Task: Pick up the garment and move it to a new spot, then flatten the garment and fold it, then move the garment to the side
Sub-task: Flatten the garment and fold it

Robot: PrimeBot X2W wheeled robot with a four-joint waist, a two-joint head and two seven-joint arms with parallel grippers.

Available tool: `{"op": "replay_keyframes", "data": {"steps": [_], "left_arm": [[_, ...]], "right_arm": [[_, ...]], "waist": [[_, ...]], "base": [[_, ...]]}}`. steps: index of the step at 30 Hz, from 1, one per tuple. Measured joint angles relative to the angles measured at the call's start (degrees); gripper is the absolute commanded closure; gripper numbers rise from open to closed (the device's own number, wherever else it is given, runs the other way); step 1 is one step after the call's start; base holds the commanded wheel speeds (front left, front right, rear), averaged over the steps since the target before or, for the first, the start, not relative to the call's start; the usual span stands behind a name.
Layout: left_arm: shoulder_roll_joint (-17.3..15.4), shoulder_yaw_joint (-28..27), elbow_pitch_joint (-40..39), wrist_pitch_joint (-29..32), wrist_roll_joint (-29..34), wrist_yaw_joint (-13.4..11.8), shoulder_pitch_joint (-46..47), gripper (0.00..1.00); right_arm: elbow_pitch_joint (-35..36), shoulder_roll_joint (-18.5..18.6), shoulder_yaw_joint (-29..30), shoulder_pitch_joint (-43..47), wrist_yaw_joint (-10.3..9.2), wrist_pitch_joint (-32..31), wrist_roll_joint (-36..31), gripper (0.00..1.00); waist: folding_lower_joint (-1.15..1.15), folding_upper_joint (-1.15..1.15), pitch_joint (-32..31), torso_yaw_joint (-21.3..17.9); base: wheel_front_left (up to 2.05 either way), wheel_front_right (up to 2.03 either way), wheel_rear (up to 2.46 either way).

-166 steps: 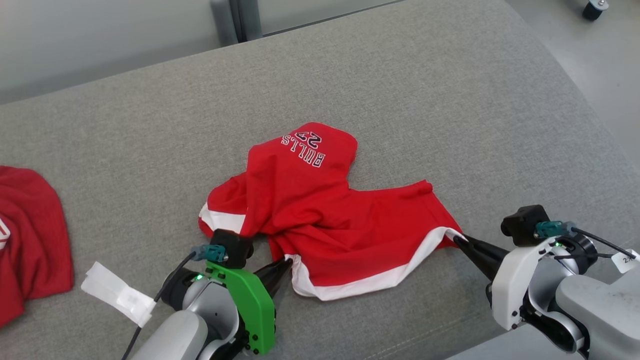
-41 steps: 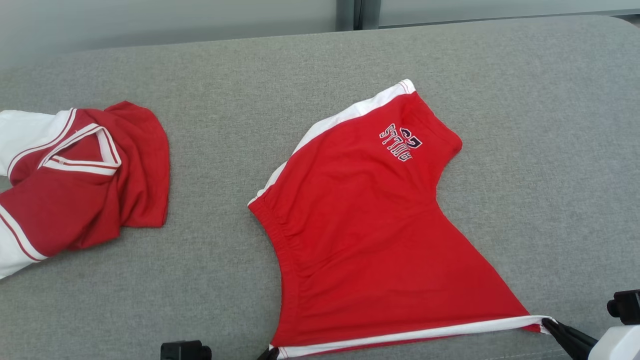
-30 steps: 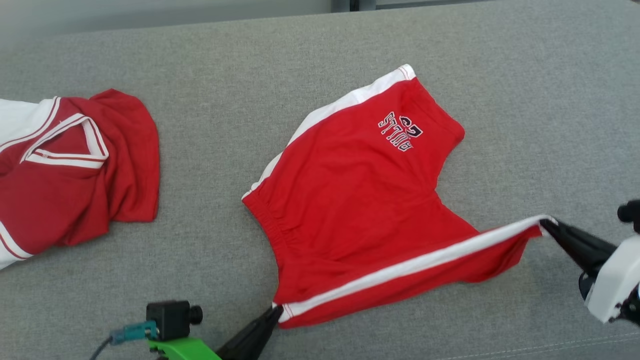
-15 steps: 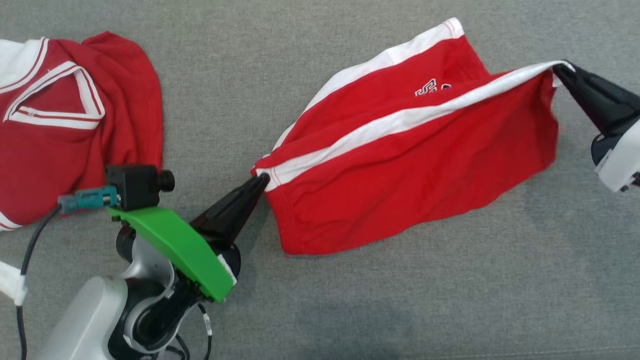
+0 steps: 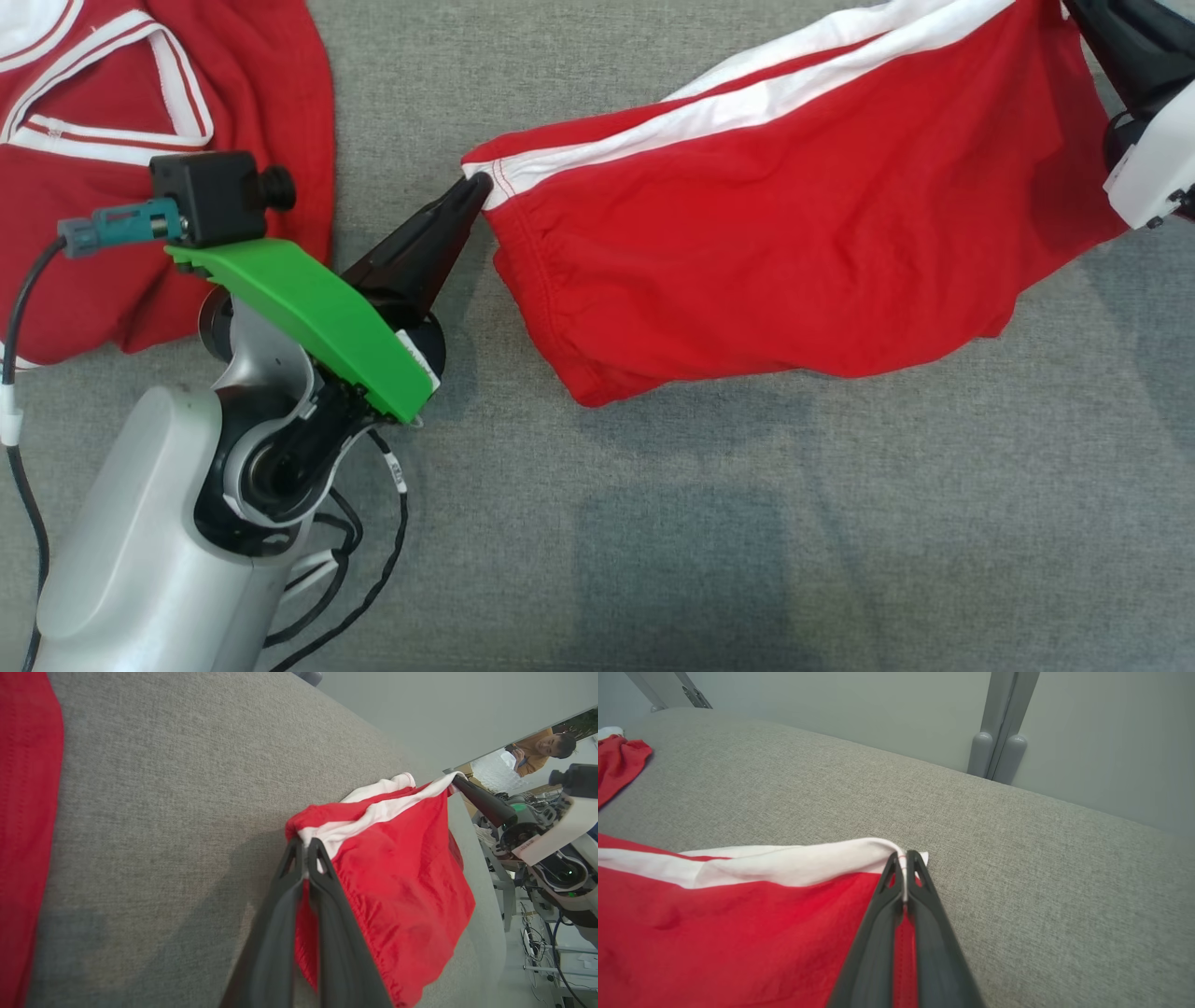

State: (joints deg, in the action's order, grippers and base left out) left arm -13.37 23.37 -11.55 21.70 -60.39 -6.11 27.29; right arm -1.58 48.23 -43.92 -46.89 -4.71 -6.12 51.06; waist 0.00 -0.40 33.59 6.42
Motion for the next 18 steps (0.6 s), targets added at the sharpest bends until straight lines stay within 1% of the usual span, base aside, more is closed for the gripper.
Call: {"op": "replay_keyframes", "data": {"steps": [5, 8, 12, 16, 17, 18], "left_arm": [[1.6, 0.2, 2.4, 0.0, 0.0, 0.0, 1.4, 1.0], [1.8, 0.4, 3.9, -0.1, 0.2, 0.0, 1.9, 1.0], [2.4, 0.4, 5.2, -0.1, 0.2, 0.0, 2.4, 1.0], [3.3, 1.2, 5.8, -0.1, 0.2, 0.0, 2.9, 1.0], [3.5, 1.4, 6.0, -0.1, 0.2, 0.0, 3.1, 1.0], [3.5, 1.7, 6.3, 0.0, 0.2, 0.0, 3.3, 1.0]], "right_arm": [[-3.9, -1.4, -0.2, -1.5, 0.0, 0.0, -1.0, 1.0], [-6.0, -1.8, -0.7, -2.5, 0.05, 0.0, -2.2, 1.0], [-7.7, -3.3, -1.3, -4.7, 0.14, 0.4, -3.9, 1.0], [-10.0, -3.7, -1.6, -6.1, 0.36, 0.5, -5.1, 1.0], [-10.6, -4.0, -1.9, -6.1, 0.67, 0.5, -5.2, 1.0], [-11.2, -4.3, -2.3, -6.1, 0.66, 0.5, -5.3, 0.93]], "waist": [[0.0, 0.0, 1.3, 1.5], [0.0, 0.0, 1.7, 2.2], [0.0, 0.0, 1.9, 2.5], [0.0, 0.0, 1.9, 2.7], [0.0, 0.0, 1.9, 2.7], [0.0, 0.0, 1.9, 2.7]], "base": [[0.0, 0.0, 0.0], [0.0, 0.0, 0.0], [0.0, 0.0, 0.0], [0.0, 0.0, 0.0], [0.0, 0.0, 0.0], [0.0, 0.0, 0.0]]}}
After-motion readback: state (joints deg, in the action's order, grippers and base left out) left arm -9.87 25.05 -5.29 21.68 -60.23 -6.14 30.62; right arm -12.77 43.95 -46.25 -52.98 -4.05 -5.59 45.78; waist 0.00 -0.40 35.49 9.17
